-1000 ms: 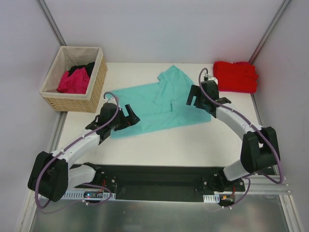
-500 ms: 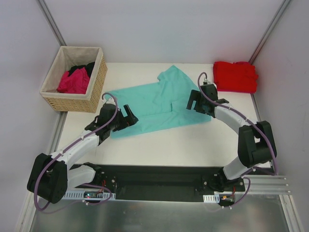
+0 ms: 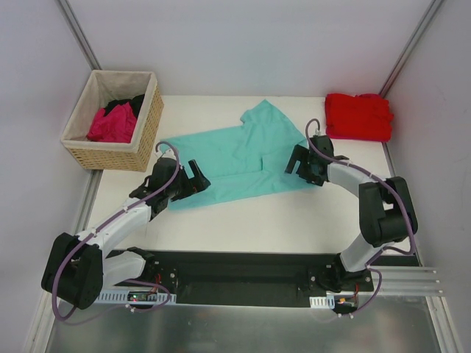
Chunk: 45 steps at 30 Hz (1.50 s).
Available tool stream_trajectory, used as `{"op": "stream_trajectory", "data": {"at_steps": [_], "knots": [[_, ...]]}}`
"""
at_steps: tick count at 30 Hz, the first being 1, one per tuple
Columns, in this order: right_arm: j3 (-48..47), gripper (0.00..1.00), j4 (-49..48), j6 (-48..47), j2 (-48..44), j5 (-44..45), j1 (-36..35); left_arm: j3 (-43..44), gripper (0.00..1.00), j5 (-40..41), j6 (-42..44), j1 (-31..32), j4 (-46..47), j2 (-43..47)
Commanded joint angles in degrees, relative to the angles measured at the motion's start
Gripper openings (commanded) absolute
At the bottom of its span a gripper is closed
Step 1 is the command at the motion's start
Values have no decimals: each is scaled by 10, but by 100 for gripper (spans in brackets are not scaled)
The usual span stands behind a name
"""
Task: Fold and stack the t-shirts
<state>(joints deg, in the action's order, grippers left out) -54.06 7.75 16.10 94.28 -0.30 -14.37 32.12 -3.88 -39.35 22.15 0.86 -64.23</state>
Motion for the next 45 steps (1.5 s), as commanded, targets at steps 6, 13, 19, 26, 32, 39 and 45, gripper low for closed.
{"op": "stream_trajectory", "data": {"at_steps": [6,13,19,26,32,39,45], "knots": [[72,100,4,53,-45,20,4,9,99,8,2,1,-2,9],[149,97,6,75,-119,28,3,-5,99,6,-4,1,-6,39],[213,96,33,84,-210,35,0,-21,99,10,-8,1,-27,74],[268,97,96,98,-322,58,-20,-57,99,13,-18,1,-42,117],[302,97,150,119,-407,82,-50,-90,99,12,-23,1,-63,161],[302,97,214,144,-481,120,-101,-102,99,8,-28,1,-99,221],[255,97,288,154,-526,180,-151,-82,99,2,-23,1,-113,223]]}}
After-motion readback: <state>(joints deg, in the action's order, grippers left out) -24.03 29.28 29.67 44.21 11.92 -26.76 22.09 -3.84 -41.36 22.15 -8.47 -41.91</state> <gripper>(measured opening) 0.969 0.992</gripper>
